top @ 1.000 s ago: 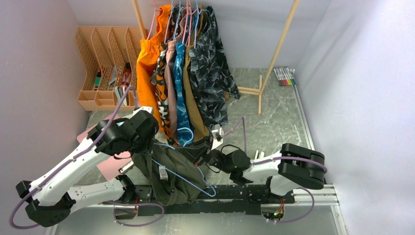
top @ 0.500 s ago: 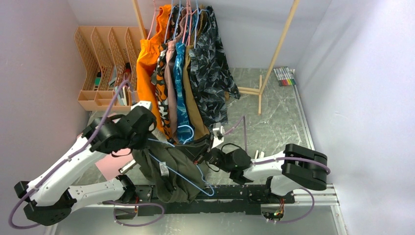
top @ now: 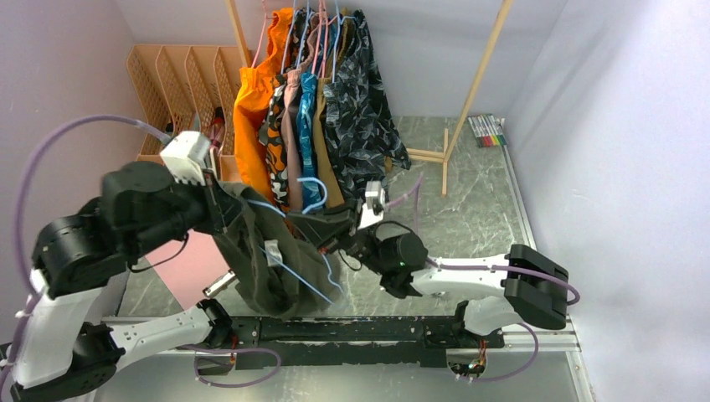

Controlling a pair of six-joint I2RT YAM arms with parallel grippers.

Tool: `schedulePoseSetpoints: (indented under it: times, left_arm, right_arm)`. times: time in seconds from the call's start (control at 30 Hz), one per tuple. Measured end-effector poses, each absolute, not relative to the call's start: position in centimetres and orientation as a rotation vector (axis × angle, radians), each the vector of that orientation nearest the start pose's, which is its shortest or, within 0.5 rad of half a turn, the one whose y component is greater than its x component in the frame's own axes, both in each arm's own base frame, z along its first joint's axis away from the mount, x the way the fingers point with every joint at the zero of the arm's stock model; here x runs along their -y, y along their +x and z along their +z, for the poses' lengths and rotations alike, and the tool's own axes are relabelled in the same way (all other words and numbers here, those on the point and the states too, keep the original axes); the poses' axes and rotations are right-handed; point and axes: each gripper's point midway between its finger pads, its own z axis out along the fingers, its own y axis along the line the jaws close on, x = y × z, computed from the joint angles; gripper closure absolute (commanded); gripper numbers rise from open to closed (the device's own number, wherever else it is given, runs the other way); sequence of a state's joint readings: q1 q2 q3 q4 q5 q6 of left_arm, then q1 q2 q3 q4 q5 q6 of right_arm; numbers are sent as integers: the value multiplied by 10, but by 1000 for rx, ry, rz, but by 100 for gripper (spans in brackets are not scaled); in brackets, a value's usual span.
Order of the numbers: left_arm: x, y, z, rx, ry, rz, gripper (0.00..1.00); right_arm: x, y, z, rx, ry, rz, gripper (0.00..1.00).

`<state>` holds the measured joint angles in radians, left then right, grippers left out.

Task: Place the shorts on the hanger
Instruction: Hang the shorts on the hanger.

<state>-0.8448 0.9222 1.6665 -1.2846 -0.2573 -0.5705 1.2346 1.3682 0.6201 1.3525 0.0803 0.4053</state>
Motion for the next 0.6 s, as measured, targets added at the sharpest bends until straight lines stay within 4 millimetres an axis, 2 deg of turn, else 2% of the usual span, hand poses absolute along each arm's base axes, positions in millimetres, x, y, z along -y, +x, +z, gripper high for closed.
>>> schedulePoseSetpoints:
  times: [0.17,0.23,0.33,0.5,0.6]
  left_arm:
    - [152,144,450,-1937,189,-794,93]
    - [162,144,465,-1894,214,-848,93]
    - [180,148,477,-1863,261,-904,93]
    - [204,157,482,-1852,311,-950,93]
    - [212,154,488,-1840,342,-992,93]
  right_arm:
    - [-403,149,426,-904,-359,1454,100]
    - [-406,153,442,-877,-364,1452,100]
    - [-412,161,455,-853,-374,1450,100]
    - [-416,175,474,-828,-365,1437,100]
    - [-409,182,479,-809,-335,1434,100]
